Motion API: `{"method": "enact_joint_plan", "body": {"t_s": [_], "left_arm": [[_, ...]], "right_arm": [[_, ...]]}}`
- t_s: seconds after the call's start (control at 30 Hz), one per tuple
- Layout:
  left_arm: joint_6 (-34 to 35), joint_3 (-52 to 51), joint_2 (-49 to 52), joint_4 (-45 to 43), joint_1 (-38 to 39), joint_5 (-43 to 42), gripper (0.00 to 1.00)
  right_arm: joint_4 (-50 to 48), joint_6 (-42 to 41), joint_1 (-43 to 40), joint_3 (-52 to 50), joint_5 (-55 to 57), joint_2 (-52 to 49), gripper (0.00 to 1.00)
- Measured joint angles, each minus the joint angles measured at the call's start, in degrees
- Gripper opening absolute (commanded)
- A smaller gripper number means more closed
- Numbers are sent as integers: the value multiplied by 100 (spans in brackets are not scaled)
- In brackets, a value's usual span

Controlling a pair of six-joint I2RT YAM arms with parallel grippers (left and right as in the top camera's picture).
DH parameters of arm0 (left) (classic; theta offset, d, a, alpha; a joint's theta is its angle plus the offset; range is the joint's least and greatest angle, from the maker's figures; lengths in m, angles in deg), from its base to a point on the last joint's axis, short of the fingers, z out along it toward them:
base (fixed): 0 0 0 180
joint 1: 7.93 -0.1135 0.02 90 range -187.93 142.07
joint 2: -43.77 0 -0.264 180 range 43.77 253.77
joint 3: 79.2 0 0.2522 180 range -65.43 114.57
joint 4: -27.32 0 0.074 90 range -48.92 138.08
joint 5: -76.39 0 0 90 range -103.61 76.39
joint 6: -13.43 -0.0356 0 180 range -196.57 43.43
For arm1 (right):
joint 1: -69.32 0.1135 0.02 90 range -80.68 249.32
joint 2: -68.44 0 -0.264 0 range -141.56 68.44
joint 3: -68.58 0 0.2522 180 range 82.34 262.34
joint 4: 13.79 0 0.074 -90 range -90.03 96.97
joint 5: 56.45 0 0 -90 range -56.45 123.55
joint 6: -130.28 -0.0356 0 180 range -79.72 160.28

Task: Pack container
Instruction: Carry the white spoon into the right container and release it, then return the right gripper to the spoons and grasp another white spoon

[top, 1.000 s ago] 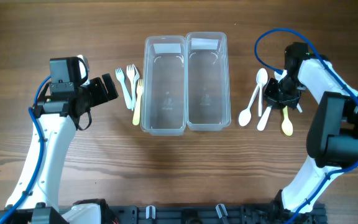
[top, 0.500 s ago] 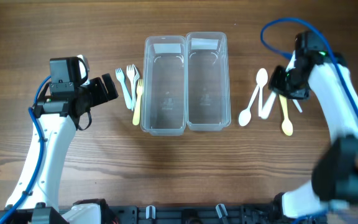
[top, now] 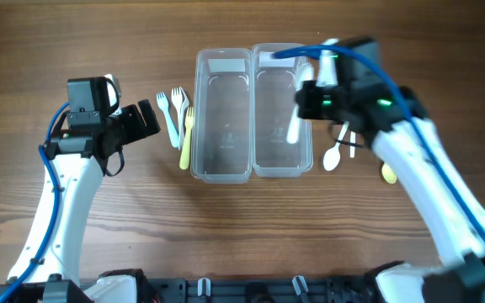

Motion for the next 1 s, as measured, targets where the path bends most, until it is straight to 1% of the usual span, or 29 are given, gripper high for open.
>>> {"method": "enact_joint_plan", "body": {"t_s": [0.03, 0.07, 0.13, 0.17, 0.2, 0.3, 0.4, 0.47, 0.53, 0.57, 0.67, 0.77, 0.9, 0.97, 1.0], "left_arm": [[0, 0, 0, 0, 0, 2, 100], [0, 0, 0, -2, -2, 2, 100], [-2, 0, 0, -2, -2, 2, 100], [0, 0, 0, 0, 0, 2, 100], [0, 0, 0, -2, -2, 2, 100], [-2, 2, 0, 0, 0, 2, 100], [-2, 2, 0, 0, 0, 2, 100], [-2, 2, 0, -2, 0, 2, 100], [-2, 2, 0, 0, -2, 2, 100], [-2, 2, 0, -2, 0, 2, 100], [-2, 4, 0, 0, 0, 2, 100], [0, 4, 0, -2, 0, 2, 100], [-2, 4, 0, 0, 0, 2, 100], [0, 4, 0, -2, 0, 2, 100], [-2, 4, 0, 0, 0, 2, 100]], "right_arm": [[-83, -33, 76, -20, 39, -243, 4], [-157, -52, 118, -31, 57, -424, 8], [-363, -48, 164, -35, 85, -870, 17], [-422, -37, 166, -39, 72, -1010, 25], [-522, 57, 164, -55, 37, -1187, 38], [-531, 236, 164, -81, -66, -1252, 61], [-387, 341, 164, -76, -120, -1069, 64], [-323, 326, 149, -76, -140, -826, 68], [-306, 319, 94, -72, -136, -531, 78], [-256, 293, 0, -55, -74, -273, 86], [-107, 199, -352, 26, 262, 184, 87], [142, 155, -1064, 118, 616, 398, 87], [299, 122, -1976, 28, 750, 212, 85], [343, 122, -2199, -31, 739, 26, 82], [391, 120, -2297, -50, 717, -140, 78]]}}
